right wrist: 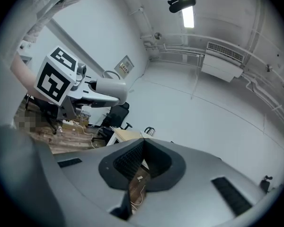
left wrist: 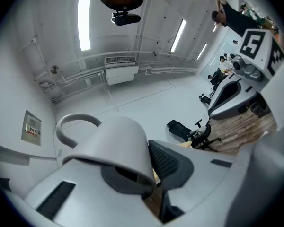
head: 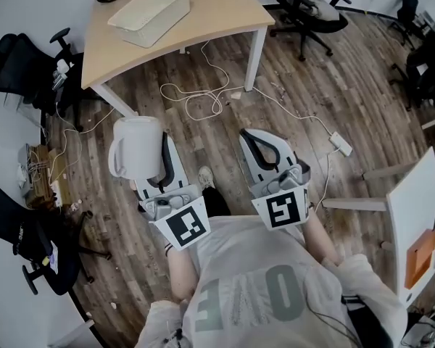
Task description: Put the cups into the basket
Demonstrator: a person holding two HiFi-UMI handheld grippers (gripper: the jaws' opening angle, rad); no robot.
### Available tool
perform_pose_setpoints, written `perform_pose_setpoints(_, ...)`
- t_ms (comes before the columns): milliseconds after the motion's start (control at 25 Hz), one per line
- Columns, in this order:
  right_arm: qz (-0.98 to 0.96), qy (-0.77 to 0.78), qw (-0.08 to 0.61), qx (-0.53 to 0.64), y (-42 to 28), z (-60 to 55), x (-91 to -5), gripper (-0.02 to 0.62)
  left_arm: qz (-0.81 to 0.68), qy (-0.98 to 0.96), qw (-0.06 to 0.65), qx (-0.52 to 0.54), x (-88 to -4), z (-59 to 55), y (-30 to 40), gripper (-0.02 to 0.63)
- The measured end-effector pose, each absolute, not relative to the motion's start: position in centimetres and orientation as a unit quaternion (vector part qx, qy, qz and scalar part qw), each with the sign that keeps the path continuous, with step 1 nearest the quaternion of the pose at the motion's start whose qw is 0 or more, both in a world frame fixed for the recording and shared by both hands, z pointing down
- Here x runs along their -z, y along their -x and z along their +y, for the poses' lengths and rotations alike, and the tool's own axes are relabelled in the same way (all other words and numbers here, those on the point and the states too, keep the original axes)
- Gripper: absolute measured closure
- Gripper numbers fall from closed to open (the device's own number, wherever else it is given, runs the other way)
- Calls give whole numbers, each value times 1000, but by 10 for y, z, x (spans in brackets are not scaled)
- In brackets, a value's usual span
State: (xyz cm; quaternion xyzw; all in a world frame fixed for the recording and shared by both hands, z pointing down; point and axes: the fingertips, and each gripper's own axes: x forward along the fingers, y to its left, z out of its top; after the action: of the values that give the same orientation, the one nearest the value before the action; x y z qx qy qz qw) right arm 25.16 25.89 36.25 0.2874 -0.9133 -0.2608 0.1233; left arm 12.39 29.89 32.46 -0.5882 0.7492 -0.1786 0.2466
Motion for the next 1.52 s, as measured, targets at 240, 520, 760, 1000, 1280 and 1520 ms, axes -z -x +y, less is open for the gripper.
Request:
perform_pose_setpoints(240,-918,-282,126,250,-197,210,-352,597,738,602,249,174,-312,244,-79,558)
perform_pose_setpoints(520,-921,-277,123,245,-118,143,-336,597,739,607,242,164,-309,186,-5,558)
perform_pose_setpoints(760,-930,-307,70,188,-66,97,-332,597,742,603,236,171,-314,147,58,558)
perform_pose_setpoints(1000,-937,-303,54,165,-30,65,-330,597,747,602,220,177,-322,119,93,558)
perform_pose_setpoints(1280,-940,-305,49,148,-8,17,-340,597,738,608,217,195,-330,72,111,558)
perform_pose_setpoints(1520,-944,-288,36,159,24,-42,-335,597,735,606,241,187,-321,23,127,558)
